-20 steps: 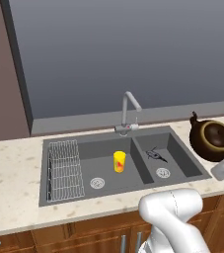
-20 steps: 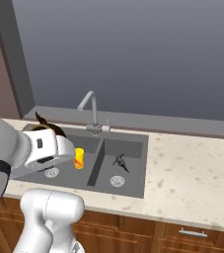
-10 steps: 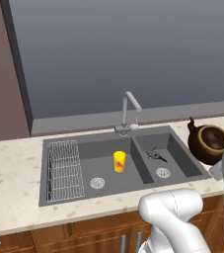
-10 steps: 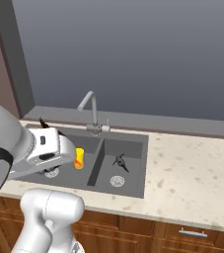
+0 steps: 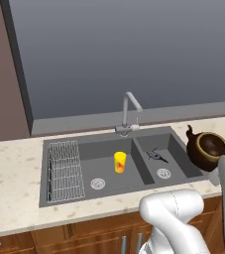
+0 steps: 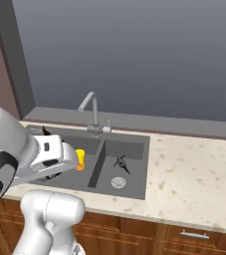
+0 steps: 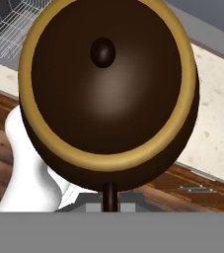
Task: Pick the teapot and cup and place them in the sink. Then turn on the water.
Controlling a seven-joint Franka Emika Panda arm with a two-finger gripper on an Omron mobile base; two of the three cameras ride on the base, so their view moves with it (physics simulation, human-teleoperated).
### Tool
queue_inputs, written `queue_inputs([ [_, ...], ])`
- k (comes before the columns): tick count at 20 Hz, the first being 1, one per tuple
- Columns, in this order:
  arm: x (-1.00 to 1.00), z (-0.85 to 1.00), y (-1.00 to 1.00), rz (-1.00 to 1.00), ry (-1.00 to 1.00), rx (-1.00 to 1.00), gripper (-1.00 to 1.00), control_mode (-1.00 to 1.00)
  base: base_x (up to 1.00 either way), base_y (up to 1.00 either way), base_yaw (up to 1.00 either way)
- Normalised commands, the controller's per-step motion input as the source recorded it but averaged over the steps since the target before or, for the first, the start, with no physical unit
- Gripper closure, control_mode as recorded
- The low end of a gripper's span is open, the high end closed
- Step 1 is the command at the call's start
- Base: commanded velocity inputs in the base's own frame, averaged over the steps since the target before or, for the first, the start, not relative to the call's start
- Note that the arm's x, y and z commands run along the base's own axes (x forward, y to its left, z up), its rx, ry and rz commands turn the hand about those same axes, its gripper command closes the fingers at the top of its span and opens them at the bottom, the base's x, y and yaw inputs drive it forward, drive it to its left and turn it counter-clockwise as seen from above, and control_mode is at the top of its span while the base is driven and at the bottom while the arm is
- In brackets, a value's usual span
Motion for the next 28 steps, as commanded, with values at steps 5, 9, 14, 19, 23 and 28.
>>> queue_inputs([
  [5, 0.08, -0.13, 0.0, 0.0, 0.0, 0.0, 1.0, -1.0, 0.0, 0.0, 0.0],
  [9, 0.0, 0.0, 0.1, 0.0, 0.0, 0.0, 1.0, -1.0, 0.0, 0.0, 0.0],
  [14, 0.03, 0.0, 0.21, 0.0, 0.0, 0.0, 1.0, -1.0, 0.0, 0.0, 0.0],
  [19, 0.19, 0.0, 0.28, 0.0, 0.0, 0.0, 1.0, -1.0, 0.0, 0.0, 0.0],
  [23, 0.41, -0.06, 0.33, 0.0, 0.0, 0.0, 1.0, -1.0, 0.0, 0.0, 0.0],
  [28, 0.5, -0.14, 0.38, 0.0, 0.0, 0.0, 1.0, -1.0, 0.0, 0.0, 0.0],
])
